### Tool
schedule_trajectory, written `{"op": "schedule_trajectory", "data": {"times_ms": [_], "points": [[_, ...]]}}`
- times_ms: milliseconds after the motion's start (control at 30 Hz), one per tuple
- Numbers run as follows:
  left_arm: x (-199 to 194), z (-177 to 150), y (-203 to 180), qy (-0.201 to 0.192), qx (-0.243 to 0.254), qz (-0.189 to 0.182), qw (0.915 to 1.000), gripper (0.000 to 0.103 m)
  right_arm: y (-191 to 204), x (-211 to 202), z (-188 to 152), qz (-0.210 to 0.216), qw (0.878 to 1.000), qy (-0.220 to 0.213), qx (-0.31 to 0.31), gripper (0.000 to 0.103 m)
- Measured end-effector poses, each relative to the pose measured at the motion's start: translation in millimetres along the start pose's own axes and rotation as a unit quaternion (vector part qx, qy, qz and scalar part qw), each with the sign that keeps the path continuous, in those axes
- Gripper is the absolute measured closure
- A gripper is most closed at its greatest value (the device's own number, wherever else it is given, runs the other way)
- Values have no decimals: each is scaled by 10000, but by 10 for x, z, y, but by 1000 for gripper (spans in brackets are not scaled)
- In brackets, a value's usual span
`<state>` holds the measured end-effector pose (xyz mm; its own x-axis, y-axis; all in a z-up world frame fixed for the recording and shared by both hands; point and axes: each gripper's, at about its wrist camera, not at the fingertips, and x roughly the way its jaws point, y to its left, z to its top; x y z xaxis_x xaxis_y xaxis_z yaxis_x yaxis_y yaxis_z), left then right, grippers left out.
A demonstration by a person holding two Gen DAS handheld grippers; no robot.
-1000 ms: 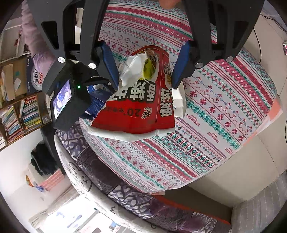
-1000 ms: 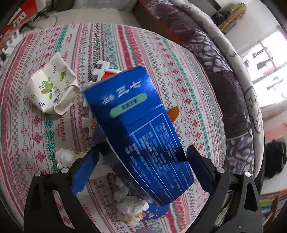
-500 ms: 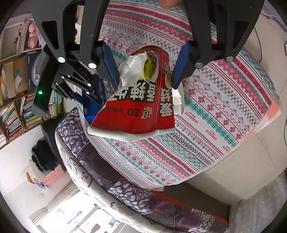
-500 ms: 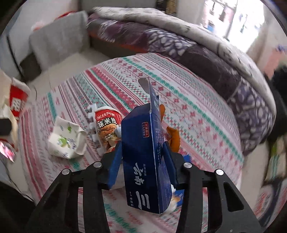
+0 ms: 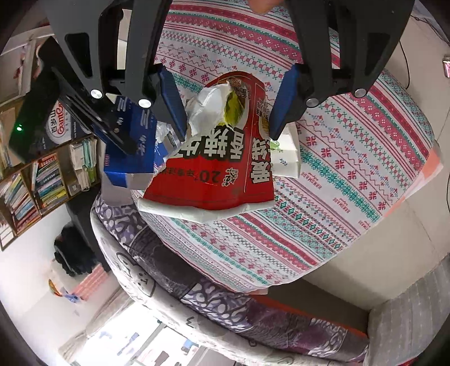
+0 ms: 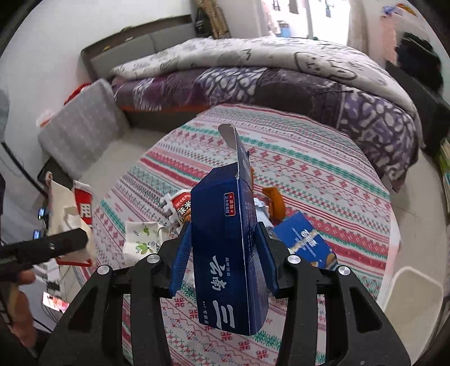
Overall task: Collect trash
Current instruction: 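Carry the blue box to the white bin and open the right tool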
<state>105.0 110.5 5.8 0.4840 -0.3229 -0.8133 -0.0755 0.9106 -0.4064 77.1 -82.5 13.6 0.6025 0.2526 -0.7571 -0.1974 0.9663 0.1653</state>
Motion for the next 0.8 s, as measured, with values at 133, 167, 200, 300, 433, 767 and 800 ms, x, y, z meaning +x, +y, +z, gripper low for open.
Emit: {"op": "schedule_trajectory", "data": {"times_ms": [133,167,200,300,433,767,800], "points": [[0,-15,-53,-54,68,-9,10000,45,-144,-129,-85,-75,9992,-104,367,60],[3,-15,-64,-65,80,-12,9999,45,-185,-163,-121,-113,9987,-127,471,60],[6,-17,-68,-67,85,-13,9999,45,-220,-186,-145,-151,9983,-144,542,60],[18,-27,-87,-53,90,-32,9999,45,-358,-267,-216,-269,9963,-180,797,60],[23,-44,-106,-50,127,-52,9999,45,-586,-391,-303,-528,9907,-260,1223,59],[153,-109,-198,40,194,-20,9998,45,-1509,-698,-698,-1345,9557,-209,2608,58],[176,-118,-218,58,208,-39,9998,45,-1616,-715,-747,-1403,9497,-171,2793,58]]}}
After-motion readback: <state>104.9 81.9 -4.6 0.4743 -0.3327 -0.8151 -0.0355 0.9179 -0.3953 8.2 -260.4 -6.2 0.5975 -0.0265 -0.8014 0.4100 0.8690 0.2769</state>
